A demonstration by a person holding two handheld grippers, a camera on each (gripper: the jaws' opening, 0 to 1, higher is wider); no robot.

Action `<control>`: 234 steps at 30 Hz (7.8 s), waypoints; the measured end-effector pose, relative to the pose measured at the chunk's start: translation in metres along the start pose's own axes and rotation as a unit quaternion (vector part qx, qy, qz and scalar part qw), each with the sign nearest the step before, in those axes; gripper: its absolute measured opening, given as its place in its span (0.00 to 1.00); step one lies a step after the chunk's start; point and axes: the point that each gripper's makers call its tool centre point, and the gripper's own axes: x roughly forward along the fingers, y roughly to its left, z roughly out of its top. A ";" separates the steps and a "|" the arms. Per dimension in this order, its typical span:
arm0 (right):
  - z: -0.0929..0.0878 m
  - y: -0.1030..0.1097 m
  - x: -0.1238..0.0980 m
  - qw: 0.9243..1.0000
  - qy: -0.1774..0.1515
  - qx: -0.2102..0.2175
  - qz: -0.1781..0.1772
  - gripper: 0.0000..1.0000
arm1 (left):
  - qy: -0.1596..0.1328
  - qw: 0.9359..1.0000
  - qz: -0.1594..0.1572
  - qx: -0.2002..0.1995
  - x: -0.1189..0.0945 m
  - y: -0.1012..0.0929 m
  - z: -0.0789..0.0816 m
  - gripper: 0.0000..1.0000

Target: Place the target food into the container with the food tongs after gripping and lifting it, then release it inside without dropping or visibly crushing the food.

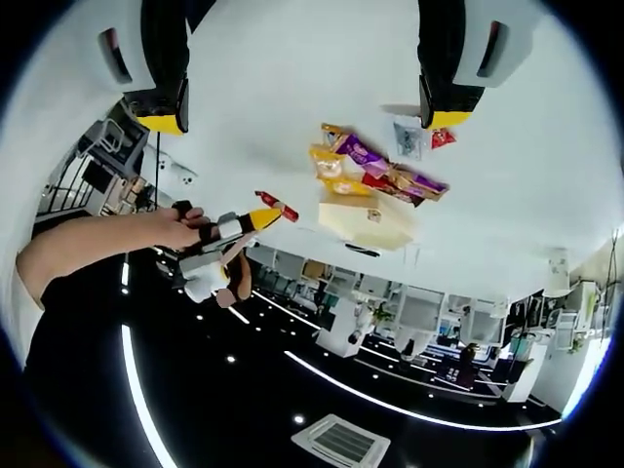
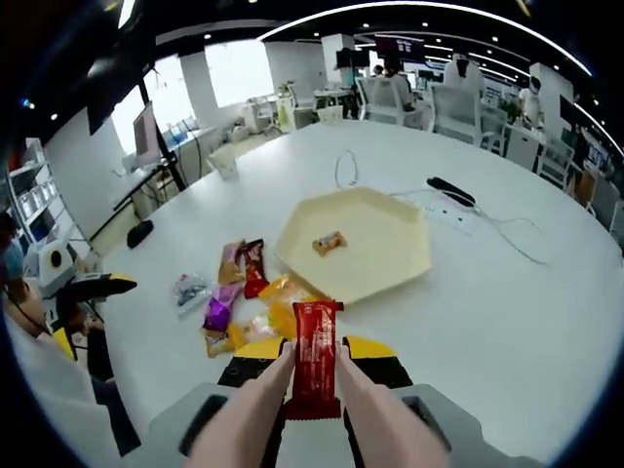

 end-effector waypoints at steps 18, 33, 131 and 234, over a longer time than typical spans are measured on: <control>0.019 0.006 -0.015 0.998 -0.002 -0.052 0.020 0.21 | -0.011 1.000 0.013 0.004 -0.005 0.008 0.010 0.99; 0.044 0.024 -0.027 0.997 -0.017 -0.058 0.043 0.21 | -0.014 1.000 0.008 0.003 -0.003 0.008 0.012 0.99; 0.147 -0.012 -0.037 0.996 -0.057 -0.073 -0.004 0.21 | -0.023 1.000 0.004 0.003 0.001 0.013 0.030 0.99; 0.135 -0.046 0.068 0.998 0.029 -0.044 -0.027 0.22 | -0.072 0.997 0.015 0.030 -0.016 0.014 0.038 0.99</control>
